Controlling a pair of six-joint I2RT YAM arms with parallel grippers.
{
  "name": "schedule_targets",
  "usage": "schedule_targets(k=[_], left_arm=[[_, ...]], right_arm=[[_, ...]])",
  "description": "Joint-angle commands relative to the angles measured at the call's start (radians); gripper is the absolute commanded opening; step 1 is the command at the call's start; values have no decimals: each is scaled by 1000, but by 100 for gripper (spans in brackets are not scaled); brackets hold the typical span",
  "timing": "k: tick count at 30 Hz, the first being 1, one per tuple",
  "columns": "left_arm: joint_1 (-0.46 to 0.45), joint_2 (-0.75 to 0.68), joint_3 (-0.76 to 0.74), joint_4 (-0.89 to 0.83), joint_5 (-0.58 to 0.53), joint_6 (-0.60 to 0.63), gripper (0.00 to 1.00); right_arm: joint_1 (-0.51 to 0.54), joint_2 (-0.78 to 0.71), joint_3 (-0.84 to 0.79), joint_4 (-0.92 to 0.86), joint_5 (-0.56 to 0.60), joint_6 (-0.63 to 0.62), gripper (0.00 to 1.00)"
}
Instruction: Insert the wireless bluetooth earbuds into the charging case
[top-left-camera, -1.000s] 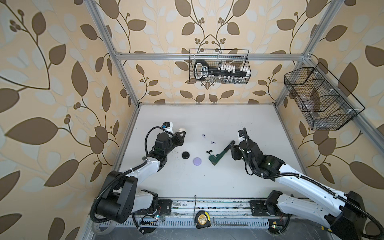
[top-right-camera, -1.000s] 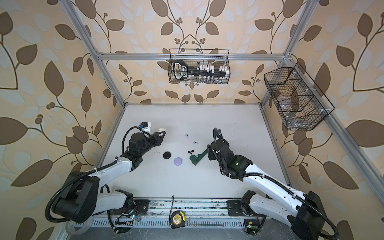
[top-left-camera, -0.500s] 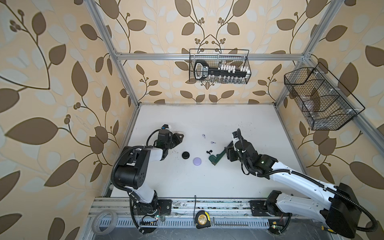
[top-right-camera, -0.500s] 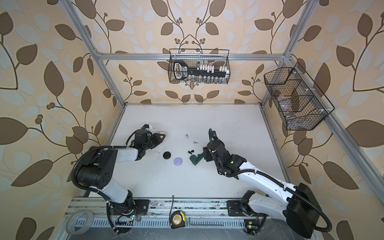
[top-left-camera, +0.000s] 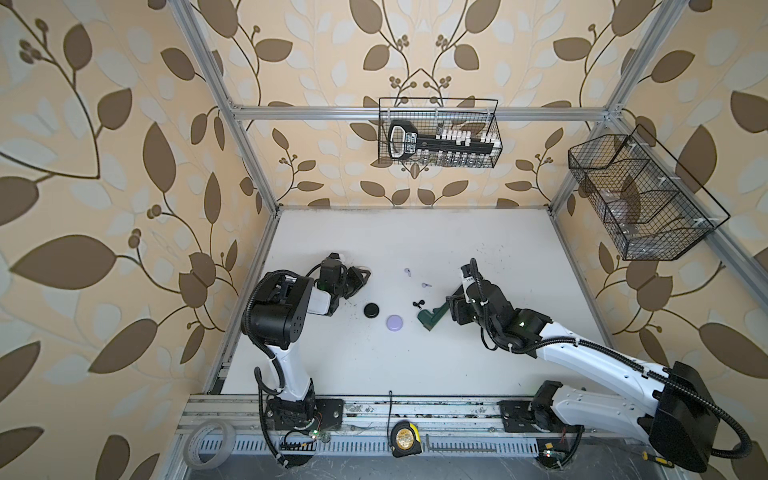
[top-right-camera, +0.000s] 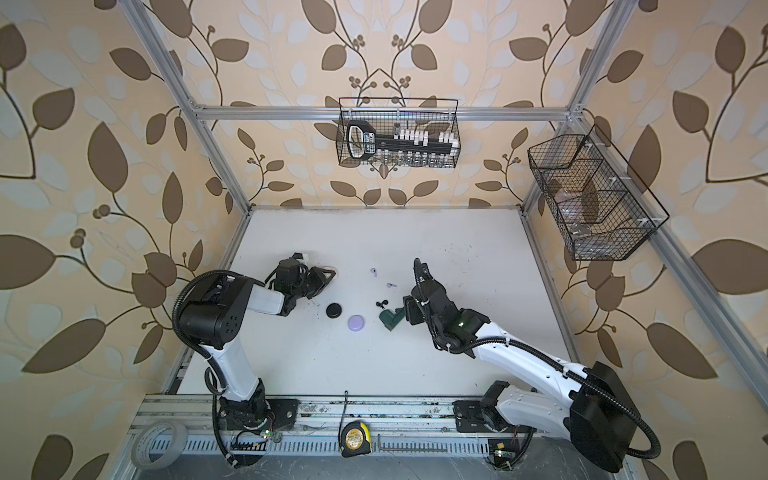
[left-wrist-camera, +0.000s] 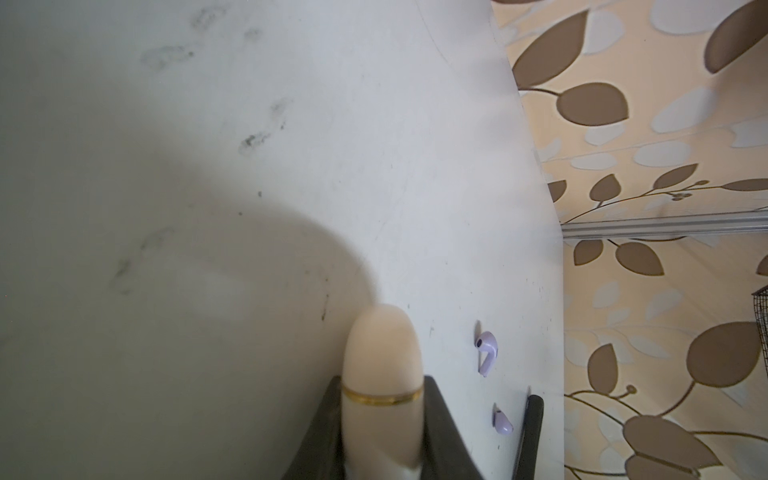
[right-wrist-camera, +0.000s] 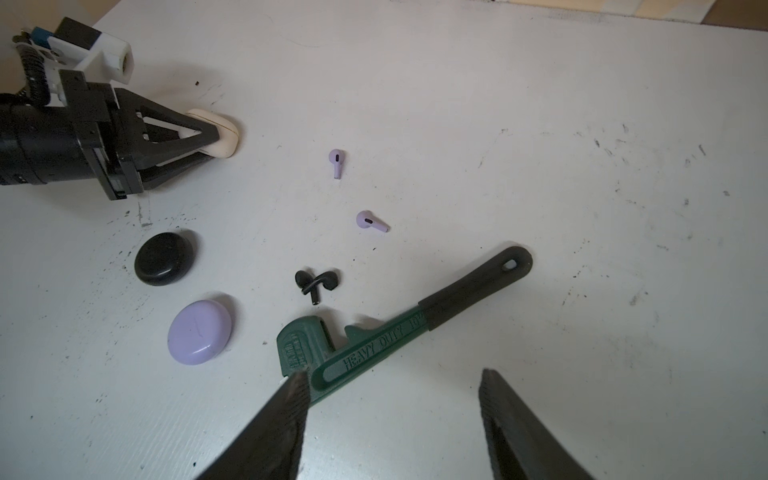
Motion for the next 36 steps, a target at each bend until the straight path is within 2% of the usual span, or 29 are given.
schedule_targets(k=[1,3,4,6,11,20,24,27,30,32,35,36], left_arm=[[11,-5,19,13,-6,5,0],[11,-11,26,-4,-16,13,1],[11,-15,24,-12,-23,17,4],[11,-29,17,-31,-39,29,17],[11,-80,-11,-68,-68,58,39],[11,-161,-27,-130,-88,96,66],[11,-238,-59,-166,-103,120,84],[11,-333,-86,-216,-141,153,90],[11,-469,-99,-310,-192,204,92],[11,-567,-117,-370,-227,257,94],[11,-712,-127,-506,-267,344,96],[11,-767,-131,-552,-280,374,97]], right_arm=[[7,13,34,3,-16,-9,66],[12,15,37,3,-16,-10,67],[13,16,36,3,-13,-12,68],[15,12,37,-1,-7,-12,69],[18,-1,31,8,-17,-13,73],[60,-9,36,7,11,-32,79],[86,-16,31,24,15,-43,83],[122,-10,34,30,32,-61,85],[187,-10,44,34,96,-88,85],[232,-8,66,10,145,-61,82],[299,-5,109,-14,84,-7,83],[339,3,135,-32,96,16,83]])
